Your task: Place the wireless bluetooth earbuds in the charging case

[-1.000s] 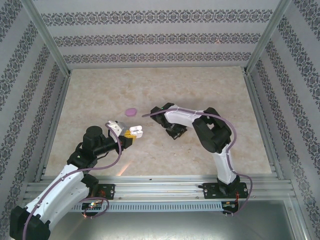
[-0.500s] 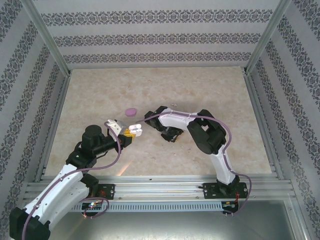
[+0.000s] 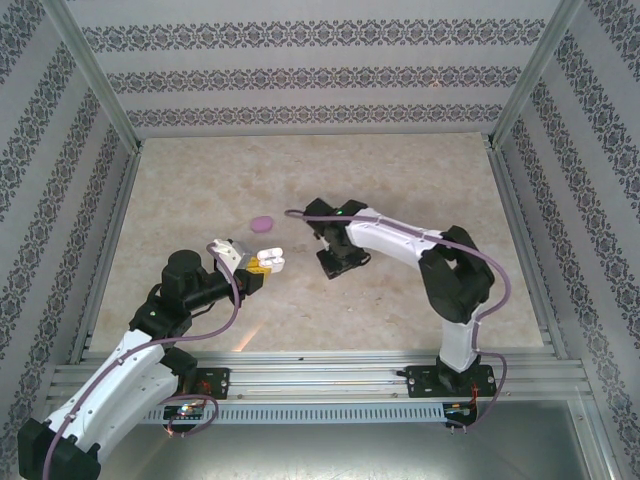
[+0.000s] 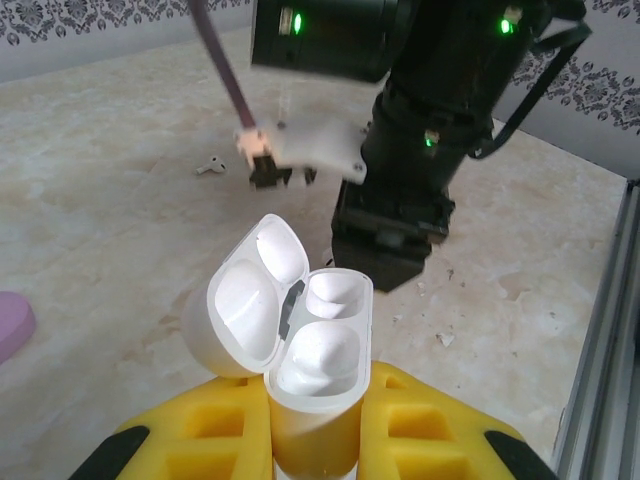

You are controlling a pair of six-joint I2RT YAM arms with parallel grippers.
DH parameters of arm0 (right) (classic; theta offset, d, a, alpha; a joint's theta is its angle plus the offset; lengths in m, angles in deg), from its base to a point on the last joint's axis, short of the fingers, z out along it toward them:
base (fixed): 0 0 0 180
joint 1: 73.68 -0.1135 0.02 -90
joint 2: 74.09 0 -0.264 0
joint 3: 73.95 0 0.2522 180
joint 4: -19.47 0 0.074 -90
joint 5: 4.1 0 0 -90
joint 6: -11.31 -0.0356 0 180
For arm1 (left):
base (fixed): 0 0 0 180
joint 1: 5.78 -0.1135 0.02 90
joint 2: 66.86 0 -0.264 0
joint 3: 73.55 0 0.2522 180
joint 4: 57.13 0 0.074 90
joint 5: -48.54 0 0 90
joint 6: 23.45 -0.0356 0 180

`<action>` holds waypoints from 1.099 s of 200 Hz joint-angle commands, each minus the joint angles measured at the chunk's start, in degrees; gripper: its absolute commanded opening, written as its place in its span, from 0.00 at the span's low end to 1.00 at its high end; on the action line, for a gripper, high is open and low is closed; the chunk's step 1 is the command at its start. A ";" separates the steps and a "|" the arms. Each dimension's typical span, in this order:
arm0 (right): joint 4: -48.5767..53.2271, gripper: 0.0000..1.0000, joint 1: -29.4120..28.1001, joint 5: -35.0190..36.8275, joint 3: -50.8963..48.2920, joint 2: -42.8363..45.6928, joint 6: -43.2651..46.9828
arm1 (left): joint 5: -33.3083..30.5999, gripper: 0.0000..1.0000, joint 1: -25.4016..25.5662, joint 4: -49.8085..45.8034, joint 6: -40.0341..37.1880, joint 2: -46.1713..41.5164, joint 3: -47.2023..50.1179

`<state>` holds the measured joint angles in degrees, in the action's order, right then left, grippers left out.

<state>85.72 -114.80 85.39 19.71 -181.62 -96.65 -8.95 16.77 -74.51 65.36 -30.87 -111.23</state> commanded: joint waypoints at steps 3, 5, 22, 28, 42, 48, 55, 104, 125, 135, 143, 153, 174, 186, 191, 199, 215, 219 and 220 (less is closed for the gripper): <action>-4.20 0.37 4.46 -7.84 -2.32 2.14 -1.51 | 1.71 0.00 0.48 2.08 2.19 -0.66 -0.47; -4.34 0.37 4.82 -8.10 -2.41 2.14 -1.48 | 1.69 0.00 0.48 2.29 2.34 -0.66 -0.39; -6.28 0.37 8.28 -10.39 -3.70 1.74 -1.37 | 1.66 0.00 0.64 3.85 3.71 -0.33 0.40; -7.21 0.37 9.47 -11.58 -4.27 1.58 -1.46 | 1.71 0.00 0.71 4.43 4.25 -0.18 0.62; -9.71 0.38 12.30 -14.88 -5.72 0.81 -1.94 | 1.59 0.00 0.96 5.90 5.42 0.37 1.22; -10.67 0.38 13.29 -16.34 -6.16 0.38 -2.24 | 1.55 0.00 1.20 6.44 5.80 0.70 1.41; -12.00 0.38 14.17 -18.06 -6.77 -0.08 -2.51 | 1.43 0.00 1.49 6.93 6.23 0.99 1.57; -16.07 0.38 14.95 -21.27 -8.05 -3.04 -2.70 | 0.53 0.00 3.15 9.24 7.08 3.39 2.21; -16.39 0.40 13.84 -17.78 -7.92 -2.39 -1.26 | 0.10 0.00 3.48 9.46 6.99 3.55 2.48; -15.91 0.41 13.24 -15.74 -7.46 -2.17 -0.20 | -0.01 0.00 3.64 9.60 6.99 3.57 2.65; -15.39 0.41 12.68 -14.11 -7.02 -2.08 0.92 | -0.14 0.00 3.77 9.68 6.99 3.56 2.72; -14.30 0.41 11.88 -12.03 -6.37 -2.07 2.48 | -0.24 0.00 3.91 9.62 6.90 3.52 2.81; -11.14 0.41 9.71 -6.52 -4.15 -3.13 6.42 | -0.50 0.00 4.17 10.06 7.05 3.48 3.31; -9.13 0.41 8.50 -3.56 -2.57 -4.24 8.48 | -0.56 0.00 4.37 10.20 7.08 3.48 3.53; -8.53 0.41 8.10 -2.74 -2.04 -4.66 9.21 | -0.60 0.00 4.35 10.20 7.08 3.49 3.53; -7.57 0.41 7.42 -1.54 -1.28 -5.33 10.28 | -0.73 0.00 4.44 10.12 7.08 3.48 3.67; -6.30 0.41 6.38 0.15 0.04 -6.56 11.86 | -0.78 0.00 4.53 9.90 7.00 3.31 3.71; -6.07 0.41 6.16 0.46 0.28 -6.78 12.18 | -0.83 0.00 4.53 9.78 6.92 3.29 3.71; -5.99 0.41 6.11 0.53 0.36 -6.85 12.21 | -0.85 0.00 4.53 9.78 6.91 3.30 3.71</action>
<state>75.25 -107.39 79.95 17.81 -186.21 -89.09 -9.23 20.63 -67.41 71.61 -27.09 -107.97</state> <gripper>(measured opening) 0.412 0.182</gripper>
